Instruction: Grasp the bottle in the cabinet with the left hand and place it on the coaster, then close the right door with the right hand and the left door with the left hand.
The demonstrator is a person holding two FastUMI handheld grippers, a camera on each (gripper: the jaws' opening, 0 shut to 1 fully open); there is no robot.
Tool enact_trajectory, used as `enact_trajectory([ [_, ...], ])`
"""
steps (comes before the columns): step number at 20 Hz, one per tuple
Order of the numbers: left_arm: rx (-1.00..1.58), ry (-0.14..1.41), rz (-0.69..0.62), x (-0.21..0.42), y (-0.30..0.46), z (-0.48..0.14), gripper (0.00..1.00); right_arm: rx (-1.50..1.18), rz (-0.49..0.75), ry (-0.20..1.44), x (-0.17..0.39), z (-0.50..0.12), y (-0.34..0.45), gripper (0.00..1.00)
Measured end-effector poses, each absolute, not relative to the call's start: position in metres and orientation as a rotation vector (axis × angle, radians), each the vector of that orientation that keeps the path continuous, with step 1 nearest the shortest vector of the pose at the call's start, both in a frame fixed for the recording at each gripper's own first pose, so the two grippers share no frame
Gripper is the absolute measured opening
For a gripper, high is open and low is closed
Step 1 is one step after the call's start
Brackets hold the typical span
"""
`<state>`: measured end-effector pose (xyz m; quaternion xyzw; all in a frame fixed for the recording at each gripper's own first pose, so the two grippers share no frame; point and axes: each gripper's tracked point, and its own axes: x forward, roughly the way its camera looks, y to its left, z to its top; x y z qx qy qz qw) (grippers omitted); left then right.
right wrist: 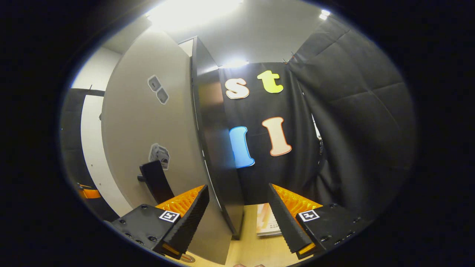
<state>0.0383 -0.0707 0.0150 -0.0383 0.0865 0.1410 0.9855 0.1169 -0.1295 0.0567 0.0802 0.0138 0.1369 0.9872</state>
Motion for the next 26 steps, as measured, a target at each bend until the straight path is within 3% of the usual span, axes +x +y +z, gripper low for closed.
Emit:
enact_trajectory([
  [6, -0.097, 0.163, 0.263, 0.037, -0.064, 0.008, 0.96, 0.103, 0.281, -0.011, 0.1, 0.063, -0.118, 0.97],
  [7, -0.111, 0.158, 0.258, 0.037, -0.062, 0.008, 0.96, 0.086, 0.264, -0.012, 0.099, 0.062, -0.115, 0.91],
  [8, -0.115, 0.16, 0.265, 0.037, -0.056, 0.005, 0.96, 0.057, 0.244, -0.02, 0.096, 0.064, -0.114, 0.91],
  [9, -0.102, 0.17, 0.284, 0.036, -0.047, 0.002, 0.94, 0.014, 0.217, -0.033, 0.095, 0.068, -0.114, 0.97],
  [12, -0.064, 0.171, 0.304, 0.037, -0.029, -0.001, 0.98, -0.035, 0.156, -0.064, 0.092, 0.071, -0.106, 0.97],
  [26, -0.151, 0.202, 0.303, 0.033, 0.018, -0.033, 0.98, 0.055, 0.234, -0.029, 0.091, 0.063, -0.002, 0.97],
])
